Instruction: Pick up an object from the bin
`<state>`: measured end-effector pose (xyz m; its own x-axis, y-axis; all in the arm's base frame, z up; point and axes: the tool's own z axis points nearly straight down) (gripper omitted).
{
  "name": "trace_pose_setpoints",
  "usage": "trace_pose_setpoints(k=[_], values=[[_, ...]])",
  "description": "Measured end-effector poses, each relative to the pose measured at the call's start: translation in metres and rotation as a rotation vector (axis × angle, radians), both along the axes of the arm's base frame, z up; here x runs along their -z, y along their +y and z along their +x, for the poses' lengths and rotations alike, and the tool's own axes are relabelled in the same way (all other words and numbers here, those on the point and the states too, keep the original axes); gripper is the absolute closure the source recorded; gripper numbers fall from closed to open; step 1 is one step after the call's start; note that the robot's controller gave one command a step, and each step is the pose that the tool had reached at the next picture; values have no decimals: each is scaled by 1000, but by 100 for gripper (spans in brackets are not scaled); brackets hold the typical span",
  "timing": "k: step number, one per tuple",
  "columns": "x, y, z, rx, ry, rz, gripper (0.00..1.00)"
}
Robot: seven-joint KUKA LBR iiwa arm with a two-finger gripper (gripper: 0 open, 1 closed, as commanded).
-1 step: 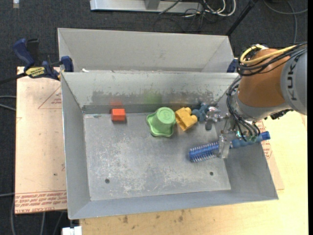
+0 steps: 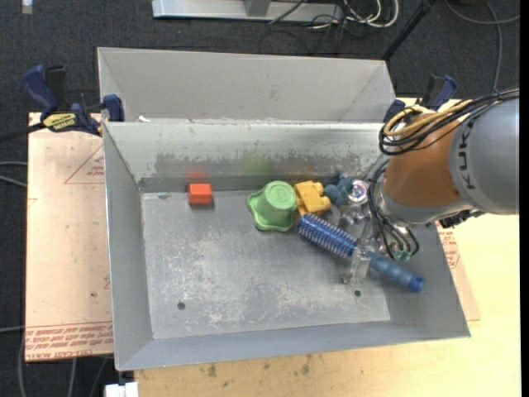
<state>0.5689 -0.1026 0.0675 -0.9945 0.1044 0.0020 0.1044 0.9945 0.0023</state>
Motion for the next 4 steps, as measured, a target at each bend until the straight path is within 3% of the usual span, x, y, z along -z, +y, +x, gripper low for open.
trace_pose_setpoints(k=[1, 4], values=[[-3, -40, 15, -85, -4, 13, 0], [-4, -35, 17, -85, -9, 19, 0]])
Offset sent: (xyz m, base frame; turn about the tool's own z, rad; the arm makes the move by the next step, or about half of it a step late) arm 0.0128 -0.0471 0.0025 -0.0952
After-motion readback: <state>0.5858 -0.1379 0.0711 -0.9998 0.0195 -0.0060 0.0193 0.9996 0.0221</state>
